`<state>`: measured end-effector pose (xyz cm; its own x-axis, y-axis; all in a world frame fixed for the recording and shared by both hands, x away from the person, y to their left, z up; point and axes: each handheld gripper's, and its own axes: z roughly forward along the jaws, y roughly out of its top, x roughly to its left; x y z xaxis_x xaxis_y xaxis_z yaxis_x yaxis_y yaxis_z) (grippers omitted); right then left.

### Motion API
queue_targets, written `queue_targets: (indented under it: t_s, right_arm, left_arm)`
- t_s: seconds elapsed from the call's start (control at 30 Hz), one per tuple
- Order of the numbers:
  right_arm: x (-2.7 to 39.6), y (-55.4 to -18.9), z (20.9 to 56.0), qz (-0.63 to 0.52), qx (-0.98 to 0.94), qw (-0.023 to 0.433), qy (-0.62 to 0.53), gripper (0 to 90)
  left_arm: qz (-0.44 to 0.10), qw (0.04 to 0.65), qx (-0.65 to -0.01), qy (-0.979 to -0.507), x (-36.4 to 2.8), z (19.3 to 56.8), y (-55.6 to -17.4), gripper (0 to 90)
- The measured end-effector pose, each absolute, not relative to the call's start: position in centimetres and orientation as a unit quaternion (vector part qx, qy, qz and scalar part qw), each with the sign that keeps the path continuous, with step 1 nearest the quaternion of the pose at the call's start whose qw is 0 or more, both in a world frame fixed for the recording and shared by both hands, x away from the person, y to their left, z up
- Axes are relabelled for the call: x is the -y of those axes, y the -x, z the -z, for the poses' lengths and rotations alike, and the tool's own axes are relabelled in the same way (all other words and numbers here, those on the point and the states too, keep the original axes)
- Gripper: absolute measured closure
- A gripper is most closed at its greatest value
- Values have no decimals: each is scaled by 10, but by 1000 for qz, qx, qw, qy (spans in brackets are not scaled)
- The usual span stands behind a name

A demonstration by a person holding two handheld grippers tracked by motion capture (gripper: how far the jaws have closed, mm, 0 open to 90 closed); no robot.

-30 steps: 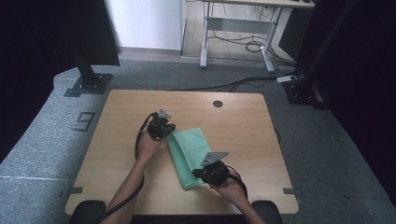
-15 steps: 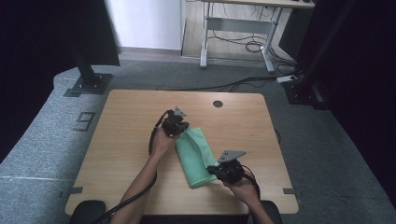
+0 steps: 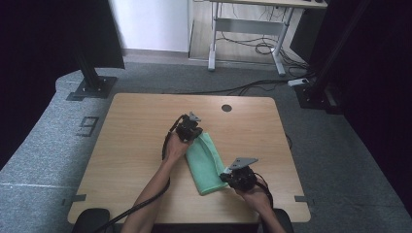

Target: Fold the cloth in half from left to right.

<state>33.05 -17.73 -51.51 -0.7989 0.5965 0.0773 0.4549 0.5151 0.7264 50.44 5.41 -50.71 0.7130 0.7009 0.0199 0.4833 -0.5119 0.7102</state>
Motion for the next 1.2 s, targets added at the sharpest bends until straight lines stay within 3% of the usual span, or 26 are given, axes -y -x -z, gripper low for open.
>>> queue_targets:
  t_s: [0.4,0.5,0.63,0.87,1.2]
  right_arm:
    - [182,-334,523,-370,-869,95,-316,854]
    - [184,-335,526,-366,-869,94,-320,853]
    - [185,-336,528,-365,-868,95,-322,852]
    - [188,-336,528,-363,-867,98,-327,843]
    - [197,-337,524,-365,-861,112,-337,751]
  left_arm:
    - [-151,344,-347,-859,-44,519,-512,848]
    - [-159,342,-344,-860,-42,520,-513,759]
    - [-171,338,-348,-858,-42,517,-514,578]
    - [-183,352,-360,-844,-50,507,-513,389]
    - [-173,369,-356,-841,-62,505,-504,285]
